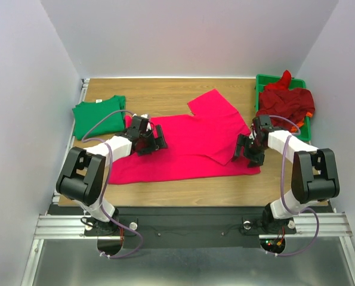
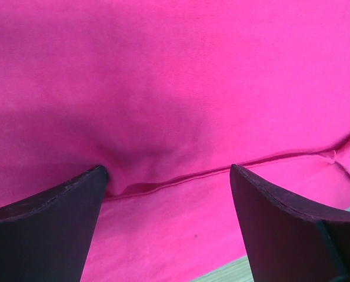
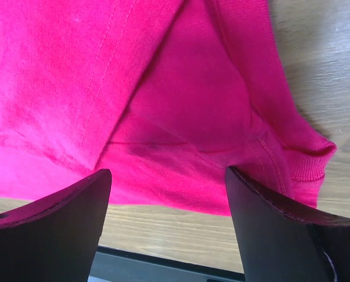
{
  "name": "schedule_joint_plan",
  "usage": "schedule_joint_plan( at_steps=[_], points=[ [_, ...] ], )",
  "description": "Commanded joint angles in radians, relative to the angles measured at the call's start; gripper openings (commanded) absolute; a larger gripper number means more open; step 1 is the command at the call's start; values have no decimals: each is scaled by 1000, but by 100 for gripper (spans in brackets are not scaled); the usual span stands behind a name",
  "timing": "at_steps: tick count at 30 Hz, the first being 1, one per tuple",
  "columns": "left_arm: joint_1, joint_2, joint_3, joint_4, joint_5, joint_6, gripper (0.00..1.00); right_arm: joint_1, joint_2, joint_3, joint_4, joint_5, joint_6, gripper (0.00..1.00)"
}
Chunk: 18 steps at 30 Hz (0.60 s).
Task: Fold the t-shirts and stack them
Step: Fold the tshirt
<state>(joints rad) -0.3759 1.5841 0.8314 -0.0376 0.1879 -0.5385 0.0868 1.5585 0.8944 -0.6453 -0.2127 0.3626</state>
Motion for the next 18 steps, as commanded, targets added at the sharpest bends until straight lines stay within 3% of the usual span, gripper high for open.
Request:
schedule_joint_plan(
  at_steps=[1,18],
  points=[
    [-24,59,-31,-15,24,26,98,1,17,-46,15,78,53,84],
    [-66,-70,-40,-148,-53,-6,98,-36,-103,-78,-137,207,96,89]
  ],
)
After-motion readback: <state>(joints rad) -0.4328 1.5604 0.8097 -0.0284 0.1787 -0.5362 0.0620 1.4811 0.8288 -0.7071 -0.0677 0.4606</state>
